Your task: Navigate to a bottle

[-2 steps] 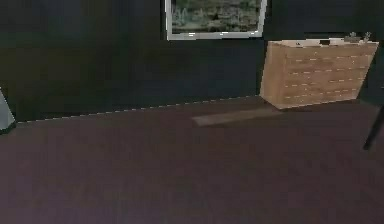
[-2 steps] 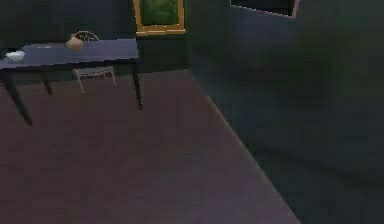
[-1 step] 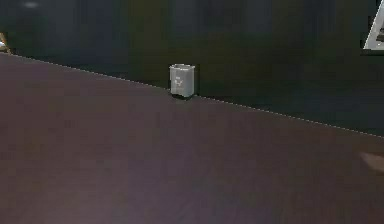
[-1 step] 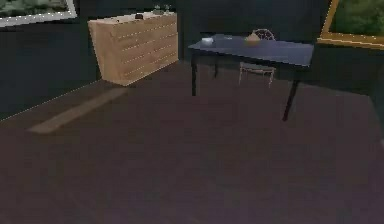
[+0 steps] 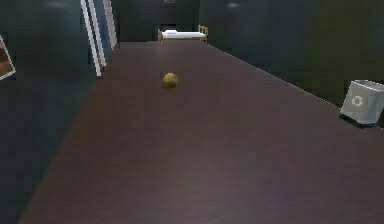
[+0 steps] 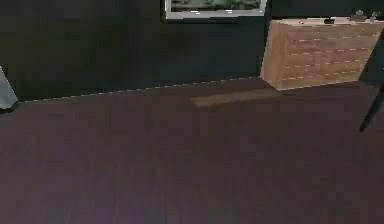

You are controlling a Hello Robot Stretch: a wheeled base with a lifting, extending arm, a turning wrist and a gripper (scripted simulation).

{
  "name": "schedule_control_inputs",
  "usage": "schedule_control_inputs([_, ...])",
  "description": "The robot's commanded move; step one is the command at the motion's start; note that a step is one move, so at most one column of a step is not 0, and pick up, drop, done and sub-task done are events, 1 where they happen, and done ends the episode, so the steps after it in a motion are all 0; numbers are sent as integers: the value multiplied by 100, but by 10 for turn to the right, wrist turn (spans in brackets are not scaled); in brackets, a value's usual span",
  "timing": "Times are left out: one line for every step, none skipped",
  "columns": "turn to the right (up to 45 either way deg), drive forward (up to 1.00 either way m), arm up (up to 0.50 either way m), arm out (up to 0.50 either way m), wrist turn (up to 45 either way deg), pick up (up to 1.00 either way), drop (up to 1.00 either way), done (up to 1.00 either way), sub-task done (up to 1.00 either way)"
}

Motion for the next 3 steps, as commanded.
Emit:
schedule_control_inputs([-150, 0, 0, 0, 0, 0, 0, 0, 0])
schedule_control_inputs([-30, 0, 0, 0, 0, 0, 0, 0, 0])
schedule_control_inputs([0, 100, 0, 0, 0, 0, 0, 0, 0])
